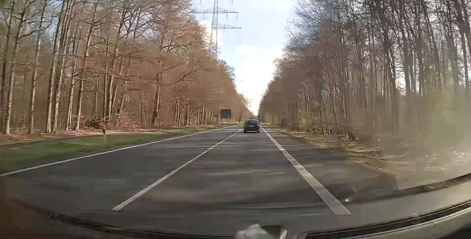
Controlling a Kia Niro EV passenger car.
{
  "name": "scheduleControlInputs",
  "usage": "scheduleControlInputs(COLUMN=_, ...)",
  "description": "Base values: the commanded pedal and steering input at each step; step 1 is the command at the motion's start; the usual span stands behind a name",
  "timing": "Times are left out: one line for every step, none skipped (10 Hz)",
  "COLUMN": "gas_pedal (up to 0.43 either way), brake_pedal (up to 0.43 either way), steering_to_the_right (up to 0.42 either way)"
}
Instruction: Follow the waypoints while adhering to traffic rules and regulations
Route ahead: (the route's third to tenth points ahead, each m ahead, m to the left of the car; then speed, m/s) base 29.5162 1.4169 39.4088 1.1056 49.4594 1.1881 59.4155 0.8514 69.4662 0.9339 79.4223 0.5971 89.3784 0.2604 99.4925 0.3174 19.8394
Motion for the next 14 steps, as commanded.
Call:
scheduleControlInputs(gas_pedal=0.280, brake_pedal=0.000, steering_to_the_right=0.003)
scheduleControlInputs(gas_pedal=0.280, brake_pedal=0.000, steering_to_the_right=0.004)
scheduleControlInputs(gas_pedal=0.280, brake_pedal=0.000, steering_to_the_right=0.004)
scheduleControlInputs(gas_pedal=0.280, brake_pedal=0.000, steering_to_the_right=0.005)
scheduleControlInputs(gas_pedal=0.280, brake_pedal=0.000, steering_to_the_right=0.005)
scheduleControlInputs(gas_pedal=0.280, brake_pedal=0.000, steering_to_the_right=0.005)
scheduleControlInputs(gas_pedal=0.280, brake_pedal=0.000, steering_to_the_right=0.005)
scheduleControlInputs(gas_pedal=0.280, brake_pedal=0.000, steering_to_the_right=0.005)
scheduleControlInputs(gas_pedal=0.280, brake_pedal=0.000, steering_to_the_right=0.005)
scheduleControlInputs(gas_pedal=0.280, brake_pedal=0.000, steering_to_the_right=0.005)
scheduleControlInputs(gas_pedal=0.280, brake_pedal=0.000, steering_to_the_right=0.005)
scheduleControlInputs(gas_pedal=0.280, brake_pedal=0.000, steering_to_the_right=0.005)
scheduleControlInputs(gas_pedal=0.280, brake_pedal=0.000, steering_to_the_right=0.005)
scheduleControlInputs(gas_pedal=0.280, brake_pedal=0.000, steering_to_the_right=0.004)
